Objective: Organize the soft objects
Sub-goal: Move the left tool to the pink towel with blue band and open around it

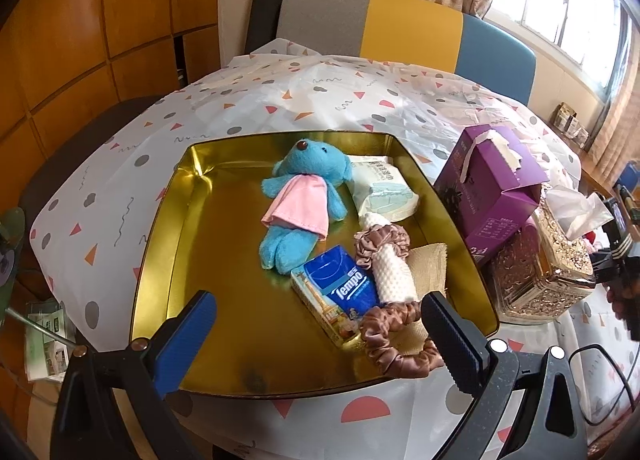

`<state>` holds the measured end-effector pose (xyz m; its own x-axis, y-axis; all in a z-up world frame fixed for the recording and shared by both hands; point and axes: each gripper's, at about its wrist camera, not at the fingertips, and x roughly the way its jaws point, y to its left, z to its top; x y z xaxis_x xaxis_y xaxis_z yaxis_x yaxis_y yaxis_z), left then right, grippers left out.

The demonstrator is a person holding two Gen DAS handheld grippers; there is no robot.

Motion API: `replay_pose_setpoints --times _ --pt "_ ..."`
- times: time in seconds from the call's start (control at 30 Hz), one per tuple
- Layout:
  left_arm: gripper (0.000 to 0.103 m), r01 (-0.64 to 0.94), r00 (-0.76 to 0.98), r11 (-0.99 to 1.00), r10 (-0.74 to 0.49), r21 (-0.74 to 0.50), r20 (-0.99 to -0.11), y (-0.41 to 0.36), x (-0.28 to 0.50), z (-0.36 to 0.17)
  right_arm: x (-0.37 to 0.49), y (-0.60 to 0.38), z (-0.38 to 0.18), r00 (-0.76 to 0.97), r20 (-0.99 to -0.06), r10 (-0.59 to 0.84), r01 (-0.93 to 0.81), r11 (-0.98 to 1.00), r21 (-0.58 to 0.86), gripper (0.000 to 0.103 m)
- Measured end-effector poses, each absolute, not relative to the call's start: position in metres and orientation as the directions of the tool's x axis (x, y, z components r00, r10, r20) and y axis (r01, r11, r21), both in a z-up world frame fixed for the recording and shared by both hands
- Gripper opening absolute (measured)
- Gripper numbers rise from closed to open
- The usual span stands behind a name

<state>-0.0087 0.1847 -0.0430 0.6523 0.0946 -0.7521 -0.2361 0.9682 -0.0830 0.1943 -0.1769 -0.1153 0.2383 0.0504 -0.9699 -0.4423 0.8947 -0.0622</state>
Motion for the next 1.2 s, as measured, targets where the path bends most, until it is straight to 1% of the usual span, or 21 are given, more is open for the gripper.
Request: replay_pose_setpoints --times 0.07,0.13,0.23,0.33,0.4,0.47,0.53,0.63,0.73,0.83,0.97,1.03,1.2 --pt "0.103 -0.227 0.662 0.971 0.095 -0.079 -0.744 0.182 -0.007 -0.039 0.187 -0.189 -0.113 0.258 -0.965 0.054 -0.391 0.919 -0.053 0.069" --pt "0.103 -0.215 0.675 0.974 0.093 -0.074 -0.732 0.179 -0.006 -0.034 0.174 -0.204 -0.111 0.268 -0.963 0.023 -0.313 0.948 -0.064 0.066" --pt "0.103 -0.187 0.7 0.979 0.078 -0.077 -0.709 0.174 -0.003 -0.022 0.149 -0.228 -0.108 0.267 -0.964 0.01 -0.207 0.977 -0.047 0.066" --pt "0.103 -0.141 0.729 0.984 0.03 -0.108 -0.684 0.164 0.003 -0.005 0.125 -0.256 -0.108 0.254 -0.967 -0.007 -0.072 0.997 -0.026 0.067" --pt "0.103 -0.093 0.749 0.987 -0.017 -0.131 -0.663 0.153 0.007 0.009 0.113 -0.273 -0.109 0.26 -0.965 -0.023 0.0 1.0 -0.024 0.07" --pt "0.103 -0.046 0.771 0.99 -0.05 -0.134 -0.635 0.139 0.009 0.022 0.108 -0.286 -0.109 0.262 -0.965 -0.009 0.062 0.998 0.008 0.071" --pt "0.103 -0.003 0.782 0.99 -0.084 -0.139 -0.618 0.126 0.01 0.031 0.106 -0.294 -0.11 0.265 -0.964 0.005 0.081 0.996 0.028 0.074" --pt "0.103 0.052 0.775 0.988 -0.132 -0.146 -0.618 0.106 0.012 0.037 0.109 -0.293 -0.113 0.271 -0.962 0.026 0.071 0.996 0.047 0.084" --pt "0.103 0.12 0.752 0.979 -0.199 -0.167 -0.629 0.086 0.015 0.04 0.111 -0.29 -0.113 0.28 -0.957 0.075 0.074 0.992 0.099 0.084" --pt "0.103 0.177 0.75 0.972 -0.236 -0.157 -0.618 0.064 0.014 0.047 0.111 -0.31 -0.102 0.31 -0.93 0.199 0.117 0.962 0.245 0.084" --pt "0.103 0.246 0.753 0.96 -0.278 -0.136 -0.597 0.034 0.016 0.061 0.106 -0.342 -0.09 0.392 -0.874 0.288 0.22 0.893 0.393 0.084" --pt "0.103 0.277 0.745 0.951 -0.301 -0.134 -0.595 0.021 0.021 0.066 0.1 -0.359 -0.084 0.419 -0.861 0.288 0.302 0.85 0.431 0.084" --pt "0.103 0.344 0.685 0.923 -0.372 -0.172 -0.627 -0.023 0.045 0.074 0.084 -0.402 -0.087 0.475 -0.85 0.227 0.496 0.729 0.472 0.084"
